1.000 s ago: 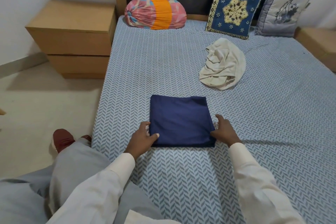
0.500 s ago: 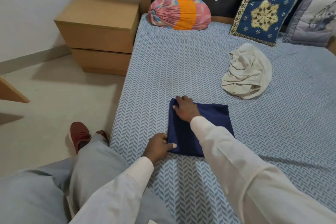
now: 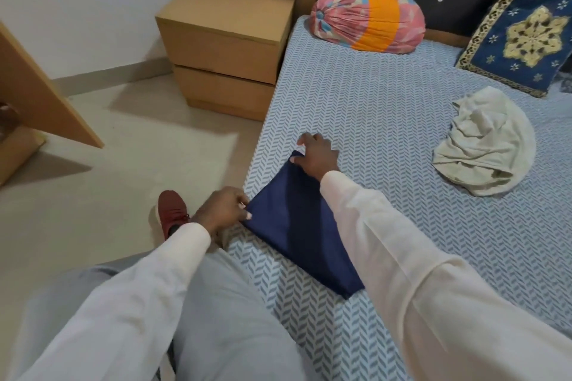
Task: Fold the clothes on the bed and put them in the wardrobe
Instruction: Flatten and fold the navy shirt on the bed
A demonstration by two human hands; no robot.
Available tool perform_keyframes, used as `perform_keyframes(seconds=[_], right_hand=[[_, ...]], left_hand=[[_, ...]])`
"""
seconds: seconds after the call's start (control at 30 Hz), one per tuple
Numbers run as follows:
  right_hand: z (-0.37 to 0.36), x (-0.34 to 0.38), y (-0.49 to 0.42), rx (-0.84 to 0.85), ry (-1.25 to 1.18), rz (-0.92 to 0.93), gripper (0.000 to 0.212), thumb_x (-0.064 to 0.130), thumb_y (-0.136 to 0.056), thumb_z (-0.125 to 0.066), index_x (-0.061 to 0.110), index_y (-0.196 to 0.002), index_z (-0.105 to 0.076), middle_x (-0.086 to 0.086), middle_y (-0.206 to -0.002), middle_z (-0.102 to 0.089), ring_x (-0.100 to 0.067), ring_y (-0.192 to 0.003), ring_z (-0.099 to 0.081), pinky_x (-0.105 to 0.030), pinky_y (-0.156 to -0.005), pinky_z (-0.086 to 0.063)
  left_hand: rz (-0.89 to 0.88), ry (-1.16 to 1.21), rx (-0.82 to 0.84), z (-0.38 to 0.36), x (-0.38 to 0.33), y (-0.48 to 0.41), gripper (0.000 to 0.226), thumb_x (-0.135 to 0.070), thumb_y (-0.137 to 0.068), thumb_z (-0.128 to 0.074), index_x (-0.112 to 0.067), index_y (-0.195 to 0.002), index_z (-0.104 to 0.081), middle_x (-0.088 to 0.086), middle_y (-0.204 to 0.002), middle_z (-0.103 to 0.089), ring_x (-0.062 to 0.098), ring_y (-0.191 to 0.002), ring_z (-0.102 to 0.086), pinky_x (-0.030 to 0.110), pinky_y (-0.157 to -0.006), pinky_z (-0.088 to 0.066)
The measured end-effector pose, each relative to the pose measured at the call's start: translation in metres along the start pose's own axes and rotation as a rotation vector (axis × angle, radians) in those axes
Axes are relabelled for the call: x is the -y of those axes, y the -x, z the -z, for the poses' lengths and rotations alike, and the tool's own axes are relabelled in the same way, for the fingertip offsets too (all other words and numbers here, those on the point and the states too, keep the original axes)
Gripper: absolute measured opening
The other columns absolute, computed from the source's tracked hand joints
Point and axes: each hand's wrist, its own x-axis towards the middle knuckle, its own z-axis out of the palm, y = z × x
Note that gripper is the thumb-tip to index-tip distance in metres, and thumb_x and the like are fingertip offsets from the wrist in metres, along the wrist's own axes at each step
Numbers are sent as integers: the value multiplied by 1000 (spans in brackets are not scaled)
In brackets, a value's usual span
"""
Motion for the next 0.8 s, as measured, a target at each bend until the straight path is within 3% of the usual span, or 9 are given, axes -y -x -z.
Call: perform_keyframes(seconds=[0.07, 0.1, 0.2, 0.27, 0.43, 0.53, 0.6, 0.7, 0.8], right_hand=[[-2, 4, 1, 6, -31, 100, 42, 35, -84, -70, 27, -122, -54, -2, -121, -50, -27, -120, -42, -49, -99, -34], [0, -1, 3, 6, -55, 166, 35, 33, -83, -70, 27, -116, -59, 0, -113, -51, -25, -116, -44, -46, -97, -36], [8, -38, 19, 118, -116, 381, 8, 21, -80, -69, 21, -88, -69, 7, -86, -61, -13, -85, -58, -34, -82, -46], [17, -74, 35, 253, -84, 401, 6, 11, -77, -72, 17, -80, -72, 9, -77, -66, -2, -69, -57, -26, -76, -43], [44, -175, 75, 319, 2, 242, 15, 7, -79, -74, 17, -89, -77, 17, -79, -64, -2, -78, -56, -25, -84, -39], [47, -204, 91, 352, -33, 174, 39, -9, -81, -57, 18, -101, -77, 6, -98, -65, -13, -92, -61, -25, -85, -42], [45, -212, 98, 307, -52, 139, 56, -14, -78, -46, 25, -105, -75, 0, -111, -61, -16, -103, -58, -27, -94, -44], [36, -212, 104, 227, -72, 124, 47, -10, -81, -48, 23, -103, -73, -8, -109, -57, -24, -96, -59, -33, -94, -45], [24, -211, 103, 119, -21, 156, 38, 1, -79, -53, 31, -95, -71, -1, -96, -56, -26, -86, -58, -40, -88, -48]], left_hand=[[-24, -277, -124, -2, -3, 0, 23, -11, -81, -68, -16, -103, -67, 6, -104, -60, 26, -98, -59, 31, -84, -49], [-64, -302, -148, -9, -10, 2, 23, -13, -82, -66, -17, -105, -66, 8, -108, -57, 28, -100, -57, 36, -88, -49], [-274, -203, -74, -45, -44, 20, 15, -19, -82, -65, -19, -97, -65, 6, -100, -60, 25, -97, -59, 35, -90, -46], [-361, -182, -18, -73, -65, 34, 11, -21, -82, -64, -20, -93, -64, 4, -96, -61, 23, -96, -58, 34, -88, -44], [-506, -276, 117, -143, -101, 71, 11, -24, -87, -58, -21, -97, -60, 3, -101, -58, 24, -99, -55, 34, -83, -44], [-534, -423, 162, -163, -108, 85, 26, -36, -89, -60, -18, -106, -53, 4, -108, -52, 25, -104, -49, 37, -83, -42], [-528, -516, 156, -170, -112, 93, 42, -44, -85, -64, -16, -111, -47, 5, -112, -49, 25, -103, -47, 38, -81, -43], [-486, -596, 129, -176, -115, 99, 56, -46, -79, -68, -17, -119, -40, 5, -116, -46, 26, -105, -47, 40, -81, -48], [-464, -653, 102, -182, -119, 106, 52, -35, -81, -64, -15, -122, -39, 7, -118, -45, 27, -105, -47, 39, -80, -47]])
